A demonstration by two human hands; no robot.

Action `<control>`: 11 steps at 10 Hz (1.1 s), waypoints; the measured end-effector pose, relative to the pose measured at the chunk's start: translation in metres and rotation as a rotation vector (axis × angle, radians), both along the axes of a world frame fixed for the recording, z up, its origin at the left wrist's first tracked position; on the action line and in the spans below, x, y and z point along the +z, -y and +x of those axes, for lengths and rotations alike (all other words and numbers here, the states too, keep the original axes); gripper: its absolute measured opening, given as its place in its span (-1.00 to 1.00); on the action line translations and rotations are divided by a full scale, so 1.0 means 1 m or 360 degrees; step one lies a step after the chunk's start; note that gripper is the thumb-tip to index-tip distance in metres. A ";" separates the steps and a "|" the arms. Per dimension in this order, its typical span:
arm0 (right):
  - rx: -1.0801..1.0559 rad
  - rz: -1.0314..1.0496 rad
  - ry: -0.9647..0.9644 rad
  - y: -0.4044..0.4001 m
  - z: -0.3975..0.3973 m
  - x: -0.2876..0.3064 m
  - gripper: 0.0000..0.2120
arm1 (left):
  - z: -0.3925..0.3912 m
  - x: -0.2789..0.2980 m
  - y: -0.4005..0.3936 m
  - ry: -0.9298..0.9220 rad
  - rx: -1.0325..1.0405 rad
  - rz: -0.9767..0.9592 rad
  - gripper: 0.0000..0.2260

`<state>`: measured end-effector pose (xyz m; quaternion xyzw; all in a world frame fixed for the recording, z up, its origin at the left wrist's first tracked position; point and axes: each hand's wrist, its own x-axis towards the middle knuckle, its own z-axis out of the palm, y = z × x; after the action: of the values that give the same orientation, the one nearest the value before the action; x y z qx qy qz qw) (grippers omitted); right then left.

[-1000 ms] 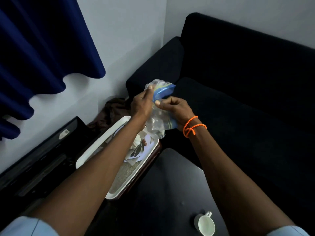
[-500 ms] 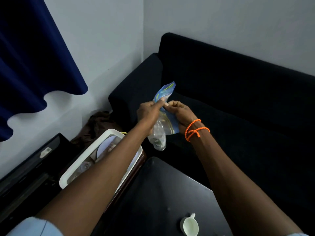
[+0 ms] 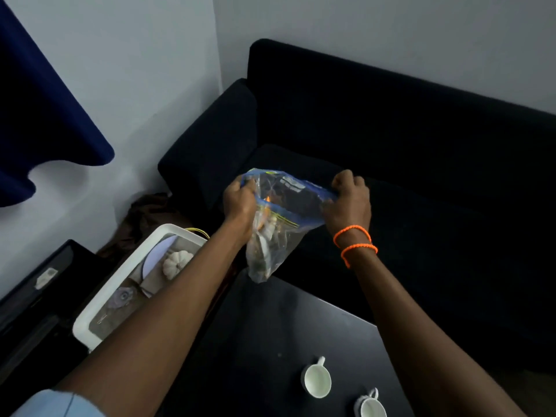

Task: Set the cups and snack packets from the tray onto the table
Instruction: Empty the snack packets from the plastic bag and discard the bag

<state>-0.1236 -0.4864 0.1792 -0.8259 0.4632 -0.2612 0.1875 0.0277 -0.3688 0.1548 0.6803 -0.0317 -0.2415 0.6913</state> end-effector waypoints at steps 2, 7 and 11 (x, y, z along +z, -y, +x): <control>0.0536 0.0457 -0.0036 -0.026 0.002 -0.011 -0.92 | -0.034 -0.004 0.005 0.0258 -0.0221 0.0087 -0.81; -0.0143 0.2020 0.1007 -0.039 0.012 -0.061 -0.82 | -0.095 -0.019 0.008 0.0852 -0.0575 0.0139 -0.86; -0.0228 0.1141 0.0045 -0.017 0.025 -0.085 -0.70 | -0.092 -0.027 0.023 0.0871 -0.0370 0.0071 -0.82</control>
<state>-0.0988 -0.4690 0.0938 -0.6694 0.5794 -0.1062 0.4527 -0.0643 -0.3918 0.1275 0.7270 -0.2894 -0.1273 0.6095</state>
